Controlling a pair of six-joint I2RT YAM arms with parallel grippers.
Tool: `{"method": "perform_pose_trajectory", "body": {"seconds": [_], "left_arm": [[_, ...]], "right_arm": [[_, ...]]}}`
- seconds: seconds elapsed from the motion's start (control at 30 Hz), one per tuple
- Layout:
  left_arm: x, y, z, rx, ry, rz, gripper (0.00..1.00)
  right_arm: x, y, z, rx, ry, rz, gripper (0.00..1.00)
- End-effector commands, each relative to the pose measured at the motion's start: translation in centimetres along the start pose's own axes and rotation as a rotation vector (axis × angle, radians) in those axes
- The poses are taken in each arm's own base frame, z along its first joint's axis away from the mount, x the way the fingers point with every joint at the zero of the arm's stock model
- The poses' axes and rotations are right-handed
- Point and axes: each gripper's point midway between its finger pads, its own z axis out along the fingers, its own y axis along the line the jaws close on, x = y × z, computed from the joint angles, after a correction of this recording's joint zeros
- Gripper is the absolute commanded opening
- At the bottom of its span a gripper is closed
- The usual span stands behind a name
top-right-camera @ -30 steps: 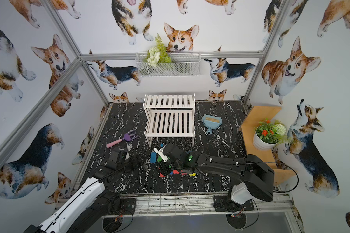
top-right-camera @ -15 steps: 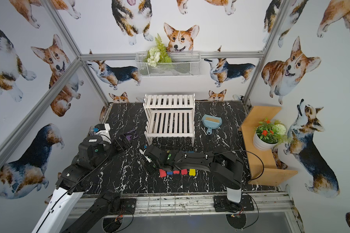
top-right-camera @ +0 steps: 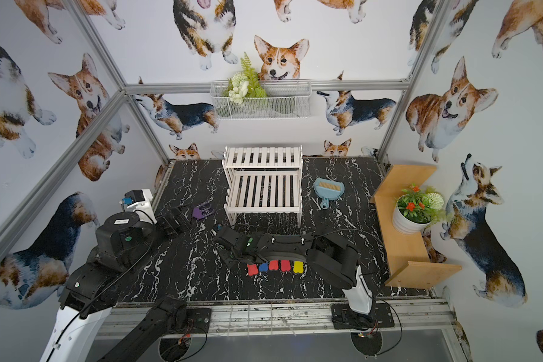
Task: Remove the whiteboard erasers from the shelf
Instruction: Adjust the whiteboard eraser at the center of the board.
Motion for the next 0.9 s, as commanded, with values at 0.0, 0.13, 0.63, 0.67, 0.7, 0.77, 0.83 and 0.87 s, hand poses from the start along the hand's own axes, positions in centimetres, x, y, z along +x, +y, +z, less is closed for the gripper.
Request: {"method": "perform_pose_trajectory", "body": {"seconds": [0.0, 0.13, 0.63, 0.67, 0.7, 0.77, 0.83, 0.87], "left_arm": [[0.0, 0.7, -0.1, -0.038, -0.002, 0.03, 0.99], [-0.2, 1.0, -0.3, -0.057, -0.009, 0.039, 0.99], [0.2, 1.2, -0.2, -0.061, 0.001, 0.042, 0.99], [0.1, 1.3, -0.3, -0.063, -0.003, 0.043, 0.99], [0.1, 1.3, -0.4, -0.062, -0.005, 0.045, 0.99], [0.0, 1.3, -0.4, -0.065, -0.008, 0.047, 0.99], [0.1, 1.4, -0.4, -0.068, -0.005, 0.049, 0.99], [0.1, 1.4, -0.4, -0.07, -0.005, 0.048, 0.99]], "right_arm": [[1.0, -0.4, 0.7, 0.046, 0.043, -0.034, 0.06], [1.5, 0.8, 1.5, 0.042, 0.067, -0.073, 0.02], [-0.7, 6.4, 0.1, -0.052, -0.023, -0.122, 0.38], [-1.2, 5.8, -0.4, -0.035, -0.041, -0.102, 0.43], [-1.4, 5.2, -0.7, -0.019, -0.051, -0.083, 0.45], [-1.6, 4.1, -0.8, 0.0, -0.05, -0.043, 0.48], [-1.2, 3.3, -0.3, 0.014, -0.018, -0.019, 0.49], [-0.8, 3.2, 0.1, 0.025, -0.004, -0.019, 0.5]]}}
